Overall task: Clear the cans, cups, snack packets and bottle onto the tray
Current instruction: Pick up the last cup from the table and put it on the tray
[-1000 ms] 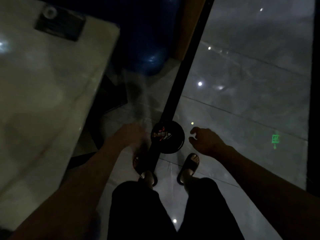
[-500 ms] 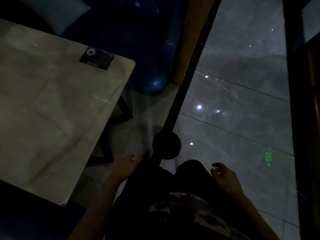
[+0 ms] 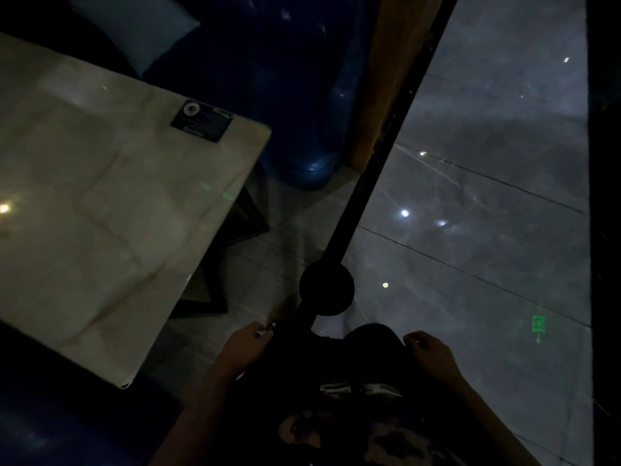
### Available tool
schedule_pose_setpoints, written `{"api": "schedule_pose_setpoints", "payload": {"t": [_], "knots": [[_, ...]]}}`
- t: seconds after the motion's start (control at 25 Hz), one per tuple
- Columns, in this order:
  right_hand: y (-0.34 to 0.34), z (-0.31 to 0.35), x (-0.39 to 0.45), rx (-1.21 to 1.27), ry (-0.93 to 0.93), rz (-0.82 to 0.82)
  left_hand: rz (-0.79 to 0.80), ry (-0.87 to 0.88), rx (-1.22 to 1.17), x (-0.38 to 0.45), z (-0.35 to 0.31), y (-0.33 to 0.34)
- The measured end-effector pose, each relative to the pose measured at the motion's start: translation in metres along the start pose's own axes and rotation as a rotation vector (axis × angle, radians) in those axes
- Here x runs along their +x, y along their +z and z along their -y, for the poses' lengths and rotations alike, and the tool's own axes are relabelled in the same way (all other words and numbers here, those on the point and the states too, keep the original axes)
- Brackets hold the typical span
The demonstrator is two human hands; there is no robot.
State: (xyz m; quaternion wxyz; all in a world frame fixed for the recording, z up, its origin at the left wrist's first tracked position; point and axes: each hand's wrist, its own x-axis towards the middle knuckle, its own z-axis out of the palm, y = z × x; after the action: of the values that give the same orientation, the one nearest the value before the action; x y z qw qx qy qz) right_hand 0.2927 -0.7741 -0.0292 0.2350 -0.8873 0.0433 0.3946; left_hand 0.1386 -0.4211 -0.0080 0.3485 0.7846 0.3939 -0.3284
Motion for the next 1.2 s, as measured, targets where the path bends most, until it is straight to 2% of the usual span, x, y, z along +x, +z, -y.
{"api": "schedule_pose_setpoints", "payload": {"t": [0.2,0.32,0.4,0.48,0.56,0.6,0.68,0.72,0.76,0.8,0.84,0.88,0.92,1.0,1.08,1.2], "knots": [[-0.032,0.008,0.028,-0.027,-0.01,0.1,-0.059,0.01,-0.015,-0.012,-0.009,0.009],[-0.04,0.048,0.055,-0.055,-0.069,0.12,-0.124,-0.062,-0.088,-0.017,0.002,0.005],[-0.043,0.091,0.077,-0.049,-0.099,0.122,-0.189,-0.015,-0.071,-0.015,0.033,0.002],[-0.046,0.135,0.094,-0.046,-0.126,0.1,-0.069,-0.154,0.01,-0.014,0.065,-0.007],[-0.047,0.175,0.109,0.006,-0.127,0.051,0.011,-0.185,0.103,0.012,0.092,-0.017],[-0.048,0.192,0.113,0.039,-0.112,0.022,0.045,-0.147,-0.021,0.024,0.09,-0.025],[-0.049,0.212,0.113,0.05,-0.095,-0.019,-0.21,-0.323,-0.295,0.052,0.081,-0.05],[-0.05,0.219,0.115,0.064,-0.076,-0.039,-0.288,-0.454,-0.272,0.067,0.072,-0.073],[-0.051,0.221,0.114,0.079,-0.043,-0.054,-0.198,-0.341,-0.122,0.076,0.079,-0.09],[-0.051,0.219,0.113,0.088,-0.012,-0.067,-0.051,-0.14,0.118,0.083,0.073,-0.119],[-0.051,0.215,0.112,0.093,0.032,-0.08,-0.02,-0.074,0.212,0.095,0.051,-0.146],[-0.051,0.208,0.111,0.083,0.078,-0.09,0.015,0.004,0.194,0.108,0.032,-0.16],[-0.053,0.201,0.111,0.064,0.127,-0.103,0.074,0.03,0.032,0.115,0.014,-0.178],[-0.058,0.188,0.114,0.034,0.189,-0.119,-0.004,0.051,-0.032,0.151,-0.042,-0.206],[-0.069,0.183,0.127,0.05,0.237,-0.104,0.007,0.163,-0.058,0.181,-0.099,-0.23],[-0.097,0.193,0.166,0.084,0.237,-0.094,-0.04,0.163,-0.084,0.219,-0.163,-0.255]]}}
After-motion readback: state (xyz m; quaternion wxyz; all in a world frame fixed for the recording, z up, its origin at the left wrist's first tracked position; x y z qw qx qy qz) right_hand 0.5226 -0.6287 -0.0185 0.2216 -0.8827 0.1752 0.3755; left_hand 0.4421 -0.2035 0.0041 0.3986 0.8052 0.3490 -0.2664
